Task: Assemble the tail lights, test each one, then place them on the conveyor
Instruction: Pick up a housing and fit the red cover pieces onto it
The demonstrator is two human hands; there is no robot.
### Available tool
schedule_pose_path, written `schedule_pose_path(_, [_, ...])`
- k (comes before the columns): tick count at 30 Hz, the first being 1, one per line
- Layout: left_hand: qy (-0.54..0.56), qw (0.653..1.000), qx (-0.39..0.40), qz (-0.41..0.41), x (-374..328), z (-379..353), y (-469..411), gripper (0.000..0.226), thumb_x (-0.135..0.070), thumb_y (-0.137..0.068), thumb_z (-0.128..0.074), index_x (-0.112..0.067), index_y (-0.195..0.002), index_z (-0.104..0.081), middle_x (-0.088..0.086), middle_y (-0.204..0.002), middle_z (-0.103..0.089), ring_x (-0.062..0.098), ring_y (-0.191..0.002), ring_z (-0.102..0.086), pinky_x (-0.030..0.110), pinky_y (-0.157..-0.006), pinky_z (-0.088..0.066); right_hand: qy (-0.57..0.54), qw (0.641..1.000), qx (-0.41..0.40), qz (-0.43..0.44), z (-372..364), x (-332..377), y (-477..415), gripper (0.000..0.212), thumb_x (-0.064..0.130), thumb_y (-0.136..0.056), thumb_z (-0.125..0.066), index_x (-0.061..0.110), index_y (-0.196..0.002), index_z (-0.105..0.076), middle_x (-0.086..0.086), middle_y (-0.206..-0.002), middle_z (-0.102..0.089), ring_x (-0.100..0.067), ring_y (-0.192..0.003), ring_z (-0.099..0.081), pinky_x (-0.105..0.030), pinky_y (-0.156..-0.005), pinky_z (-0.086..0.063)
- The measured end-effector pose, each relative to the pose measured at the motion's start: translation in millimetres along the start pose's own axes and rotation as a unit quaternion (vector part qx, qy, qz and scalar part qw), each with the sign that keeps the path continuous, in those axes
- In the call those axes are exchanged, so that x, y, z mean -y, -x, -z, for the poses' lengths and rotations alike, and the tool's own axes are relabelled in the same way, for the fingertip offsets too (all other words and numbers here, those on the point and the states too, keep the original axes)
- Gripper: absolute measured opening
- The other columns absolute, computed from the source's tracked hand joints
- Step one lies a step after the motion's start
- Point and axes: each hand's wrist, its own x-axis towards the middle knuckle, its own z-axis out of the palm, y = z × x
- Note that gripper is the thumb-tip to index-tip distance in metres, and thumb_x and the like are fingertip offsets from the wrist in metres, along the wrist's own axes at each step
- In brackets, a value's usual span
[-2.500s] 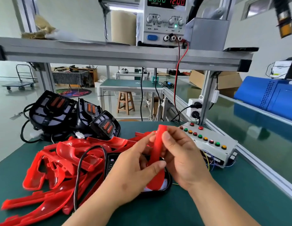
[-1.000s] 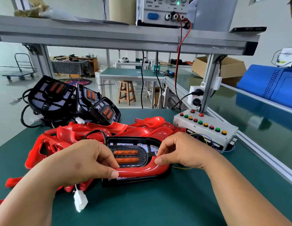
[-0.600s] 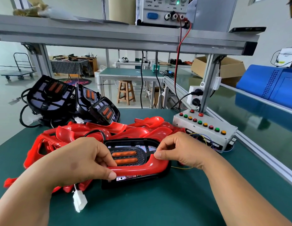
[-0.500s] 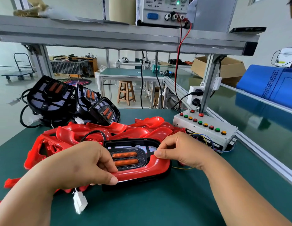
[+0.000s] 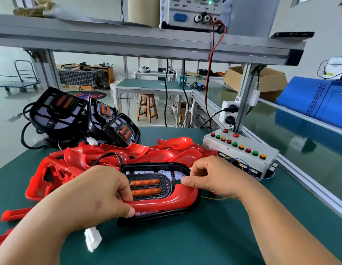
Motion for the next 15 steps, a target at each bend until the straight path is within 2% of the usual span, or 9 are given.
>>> schedule_pose_path(4, [-0.014, 1.000, -0.002, 0.002, -1, -1, 0, 0.011, -0.044, -0.071, -0.081, -0.035, -0.072, -0.075, -0.029, -0.065, -0.065, -0.008, -0.054, -0.059, 0.010, -0.049, -0.041, 0.015, 0.999, 0.008, -0.035, -1, 0, 1, 0.040, 0.061, -0.073, -0.073, 0.024, -0.063, -0.060, 0.012, -0.058, -0.061, -0.001, -0.053, -0.053, -0.028, -0.060, -0.047])
schedule_pose_path(8, [-0.020, 0.999, 0.022, 0.011, -1, -5, 0, 0.004, -0.044, -0.079, -0.075, -0.040, -0.079, -0.076, -0.032, -0.065, -0.064, -0.010, -0.056, -0.059, 0.009, -0.051, -0.042, 0.130, 0.989, -0.028, -0.060, -6, 2, 0, 0.049, 0.070, -0.071, -0.064, 0.023, -0.064, -0.055, 0.007, -0.072, -0.060, -0.007, -0.064, -0.054, -0.030, -0.061, -0.045])
schedule_pose_path(10, [-0.010, 0.999, 0.040, 0.016, 3, -4, -2, 0.011, -0.040, -0.086, -0.068, -0.033, -0.084, -0.076, -0.019, -0.064, -0.068, -0.003, -0.050, -0.057, 0.012, -0.051, -0.046, 0.102, 0.991, -0.015, -0.088, -8, 1, 0, 0.049, 0.071, -0.071, -0.065, 0.024, -0.073, -0.054, 0.005, -0.081, -0.061, -0.013, -0.066, -0.064, -0.035, -0.062, -0.053])
schedule_pose_path(12, [0.017, 0.998, 0.045, 0.036, 7, -2, -2, 0.006, -0.036, -0.087, -0.068, -0.036, -0.089, -0.073, -0.010, -0.062, -0.070, 0.000, -0.048, -0.057, 0.015, -0.050, -0.048, 0.016, 0.993, 0.005, -0.120, -11, 0, -1, 0.048, 0.067, -0.072, -0.069, 0.024, -0.085, -0.051, 0.000, -0.089, -0.060, -0.019, -0.060, -0.070, -0.040, -0.062, -0.060])
schedule_pose_path(15, [0.050, 0.994, 0.079, 0.053, 15, -2, -2, 0.023, -0.042, -0.087, -0.066, -0.037, -0.098, -0.047, -0.003, -0.070, -0.074, 0.008, -0.057, -0.068, 0.029, -0.064, -0.059, -0.021, 0.992, 0.016, -0.126, -15, 0, -1, 0.050, 0.064, -0.074, -0.069, 0.030, -0.101, -0.045, 0.003, -0.092, -0.054, -0.012, -0.052, -0.067, -0.029, -0.052, -0.056])
